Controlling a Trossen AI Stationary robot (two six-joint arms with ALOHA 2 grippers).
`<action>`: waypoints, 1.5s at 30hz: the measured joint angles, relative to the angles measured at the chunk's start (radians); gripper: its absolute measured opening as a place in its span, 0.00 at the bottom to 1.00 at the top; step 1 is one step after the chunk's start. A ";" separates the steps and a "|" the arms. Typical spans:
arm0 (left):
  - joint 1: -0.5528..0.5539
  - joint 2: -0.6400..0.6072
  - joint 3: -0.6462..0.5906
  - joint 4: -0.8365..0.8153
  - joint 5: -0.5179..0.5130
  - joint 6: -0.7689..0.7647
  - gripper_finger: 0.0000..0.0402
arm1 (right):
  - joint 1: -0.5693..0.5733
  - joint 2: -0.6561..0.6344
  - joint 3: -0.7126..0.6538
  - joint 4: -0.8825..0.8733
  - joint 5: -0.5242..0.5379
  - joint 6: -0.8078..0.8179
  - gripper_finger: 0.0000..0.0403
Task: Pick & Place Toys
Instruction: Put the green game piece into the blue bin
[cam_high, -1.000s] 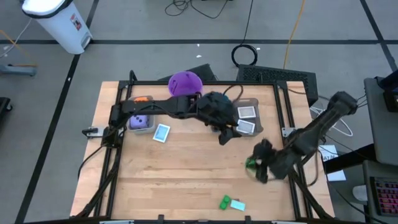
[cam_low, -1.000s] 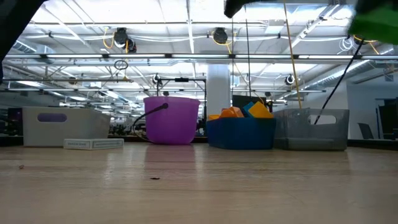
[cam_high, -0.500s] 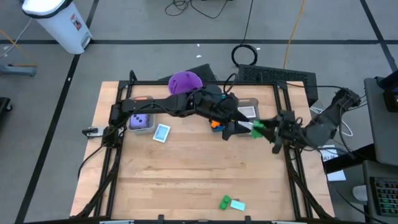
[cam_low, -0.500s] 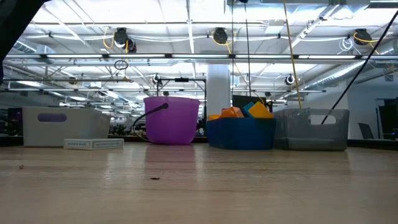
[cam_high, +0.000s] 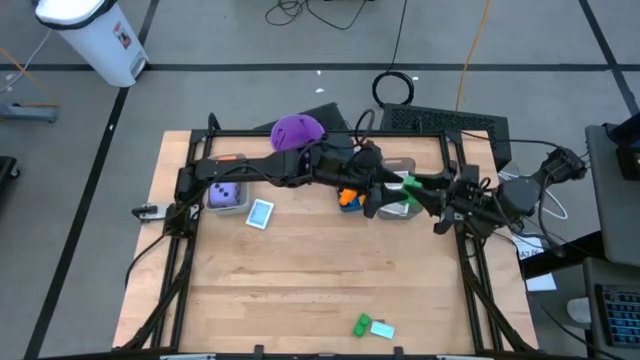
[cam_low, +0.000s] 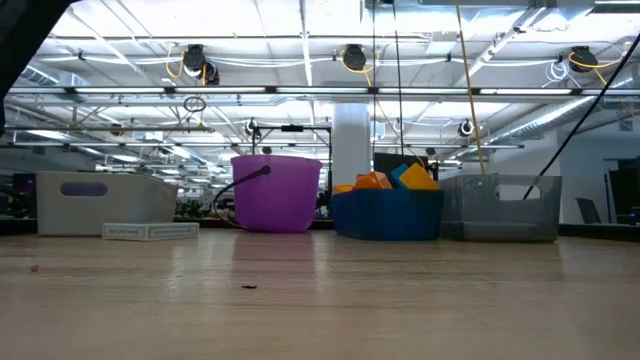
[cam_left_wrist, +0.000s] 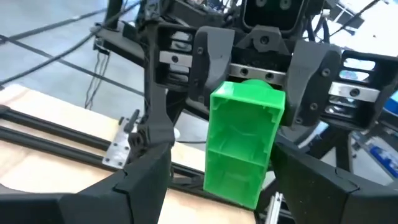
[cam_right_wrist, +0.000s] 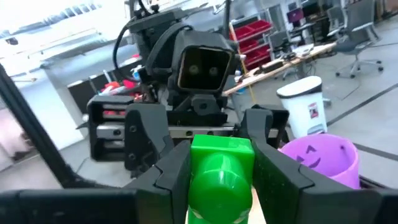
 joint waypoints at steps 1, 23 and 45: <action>0.000 0.000 0.000 0.003 -0.008 0.001 0.69 | -0.003 0.004 0.000 0.014 -0.002 -0.004 0.33; 0.000 0.018 0.000 0.138 0.207 0.029 0.64 | -0.050 0.073 0.000 0.243 -0.158 -0.092 0.33; 0.049 0.008 0.000 0.086 0.325 0.045 0.37 | -0.064 -0.039 0.001 0.245 -0.253 -0.119 0.66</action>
